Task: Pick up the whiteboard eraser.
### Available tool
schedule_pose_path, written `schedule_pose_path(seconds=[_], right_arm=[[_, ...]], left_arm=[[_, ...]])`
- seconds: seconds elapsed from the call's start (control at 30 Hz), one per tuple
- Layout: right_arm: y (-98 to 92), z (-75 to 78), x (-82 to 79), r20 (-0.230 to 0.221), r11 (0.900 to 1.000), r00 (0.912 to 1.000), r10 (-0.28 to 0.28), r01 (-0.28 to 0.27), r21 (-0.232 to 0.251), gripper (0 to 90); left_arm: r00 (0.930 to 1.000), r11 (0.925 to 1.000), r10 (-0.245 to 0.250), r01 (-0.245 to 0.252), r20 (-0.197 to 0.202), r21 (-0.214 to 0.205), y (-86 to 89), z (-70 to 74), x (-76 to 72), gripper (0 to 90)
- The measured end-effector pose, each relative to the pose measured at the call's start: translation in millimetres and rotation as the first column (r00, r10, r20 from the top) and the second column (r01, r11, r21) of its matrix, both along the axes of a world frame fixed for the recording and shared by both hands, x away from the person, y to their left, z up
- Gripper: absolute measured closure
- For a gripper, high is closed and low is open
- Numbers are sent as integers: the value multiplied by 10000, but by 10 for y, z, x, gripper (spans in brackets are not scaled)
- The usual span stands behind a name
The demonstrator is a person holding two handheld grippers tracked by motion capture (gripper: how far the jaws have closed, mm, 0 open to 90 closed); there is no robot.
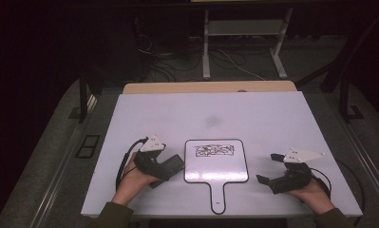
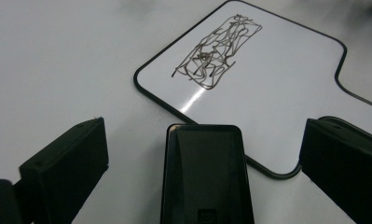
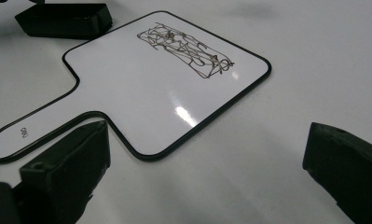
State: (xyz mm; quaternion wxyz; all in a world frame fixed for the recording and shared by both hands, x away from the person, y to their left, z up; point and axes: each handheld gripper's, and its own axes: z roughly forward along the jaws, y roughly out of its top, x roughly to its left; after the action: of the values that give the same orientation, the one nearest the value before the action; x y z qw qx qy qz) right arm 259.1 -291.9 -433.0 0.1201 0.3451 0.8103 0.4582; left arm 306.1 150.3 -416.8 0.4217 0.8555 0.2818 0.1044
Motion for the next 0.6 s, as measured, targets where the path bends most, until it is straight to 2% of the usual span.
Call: schedule_pose_path(seconds=[0.43,0.6], right_arm=[[-5,4,1,-9,10000,10000,-15,15,14,0],[-3,-1,3,-24,10000,10000,17,-17,-18,0]], left_arm=[[9994,9943,130,-94,-335,1061,32,-48,-3,49],[9987,9927,88,-26,-511,1202,48,-59,-11,109]])
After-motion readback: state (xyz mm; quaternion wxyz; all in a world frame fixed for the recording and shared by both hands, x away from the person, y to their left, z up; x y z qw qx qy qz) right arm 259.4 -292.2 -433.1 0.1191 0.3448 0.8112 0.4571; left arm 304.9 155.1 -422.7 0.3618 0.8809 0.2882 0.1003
